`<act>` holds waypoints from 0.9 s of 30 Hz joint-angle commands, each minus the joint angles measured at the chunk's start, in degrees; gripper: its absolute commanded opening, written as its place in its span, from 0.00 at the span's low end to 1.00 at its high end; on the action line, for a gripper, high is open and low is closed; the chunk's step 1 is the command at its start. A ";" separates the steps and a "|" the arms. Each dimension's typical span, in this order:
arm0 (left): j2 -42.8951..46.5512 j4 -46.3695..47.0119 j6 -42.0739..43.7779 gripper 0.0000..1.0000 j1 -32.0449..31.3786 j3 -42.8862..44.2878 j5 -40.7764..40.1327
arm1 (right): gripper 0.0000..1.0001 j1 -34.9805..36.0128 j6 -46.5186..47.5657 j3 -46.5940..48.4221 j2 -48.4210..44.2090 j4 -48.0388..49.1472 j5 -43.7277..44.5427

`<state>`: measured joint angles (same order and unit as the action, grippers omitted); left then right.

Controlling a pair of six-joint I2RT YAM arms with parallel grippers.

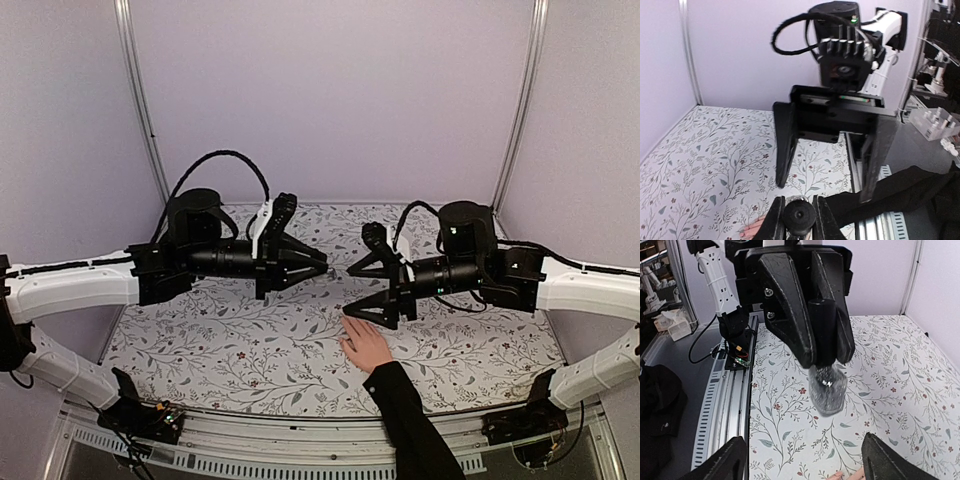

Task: Paint the nails
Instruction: Place the nail polish bottle at the center of the board.

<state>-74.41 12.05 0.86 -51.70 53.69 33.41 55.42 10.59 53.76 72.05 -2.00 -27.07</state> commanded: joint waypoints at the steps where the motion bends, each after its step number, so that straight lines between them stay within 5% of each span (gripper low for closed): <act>1: 1.79 9.57 -5.79 0.00 3.55 -6.24 -6.07 | 0.88 -2.19 -2.53 -3.21 -3.46 5.27 1.44; 10: -1.34 25.53 -13.50 0.00 6.19 -21.01 -22.06 | 0.99 -5.85 -8.02 -9.22 -7.69 8.43 6.87; 27: -23.30 43.76 -17.70 0.00 4.15 -26.58 -33.23 | 0.99 -9.62 -14.02 -14.82 -12.59 12.11 8.27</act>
<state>-94.59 47.66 -15.59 -46.76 27.92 2.92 46.09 -2.37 39.66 60.55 8.36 -19.73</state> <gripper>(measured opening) 0.159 0.989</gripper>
